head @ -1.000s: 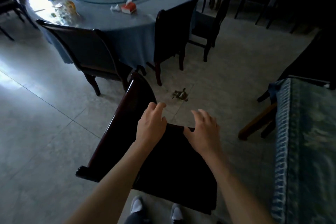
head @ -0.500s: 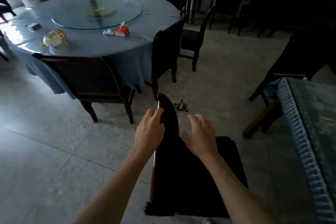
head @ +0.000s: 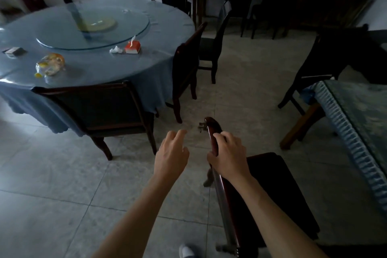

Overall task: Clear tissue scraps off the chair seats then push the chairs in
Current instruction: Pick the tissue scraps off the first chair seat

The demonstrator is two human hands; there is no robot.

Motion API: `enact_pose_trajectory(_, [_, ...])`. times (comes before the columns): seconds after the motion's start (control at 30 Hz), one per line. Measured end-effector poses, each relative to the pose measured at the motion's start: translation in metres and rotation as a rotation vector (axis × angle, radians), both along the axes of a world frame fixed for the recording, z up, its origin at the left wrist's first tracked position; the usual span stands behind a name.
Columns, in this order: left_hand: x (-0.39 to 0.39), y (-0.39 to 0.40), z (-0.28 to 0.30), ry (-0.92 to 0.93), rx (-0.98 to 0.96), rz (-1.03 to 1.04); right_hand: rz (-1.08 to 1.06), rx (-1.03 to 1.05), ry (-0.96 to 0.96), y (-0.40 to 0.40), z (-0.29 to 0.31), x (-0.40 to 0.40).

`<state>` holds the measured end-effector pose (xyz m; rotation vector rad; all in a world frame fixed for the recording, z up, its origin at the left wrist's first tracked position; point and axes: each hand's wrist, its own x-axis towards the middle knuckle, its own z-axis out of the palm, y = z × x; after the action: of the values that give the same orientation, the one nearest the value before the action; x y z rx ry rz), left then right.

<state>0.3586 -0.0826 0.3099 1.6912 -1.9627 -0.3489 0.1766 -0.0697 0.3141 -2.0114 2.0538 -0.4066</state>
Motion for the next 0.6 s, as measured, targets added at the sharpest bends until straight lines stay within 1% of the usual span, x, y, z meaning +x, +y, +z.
enact_pose_trajectory(0.23, [0.029,-0.072,-0.003,0.031,0.027,-0.015,-0.061,-0.007,0.016,-0.066,-0.013,0.023])
enact_pose_trajectory(0.4, [0.04,-0.15,-0.007,0.028,0.058,-0.059,-0.119,0.006,0.01,-0.133,-0.017,0.031])
enact_pose_trajectory(0.6, [0.035,-0.244,-0.008,0.042,0.113,-0.094,-0.18,0.02,-0.021,-0.211,-0.014,0.033])
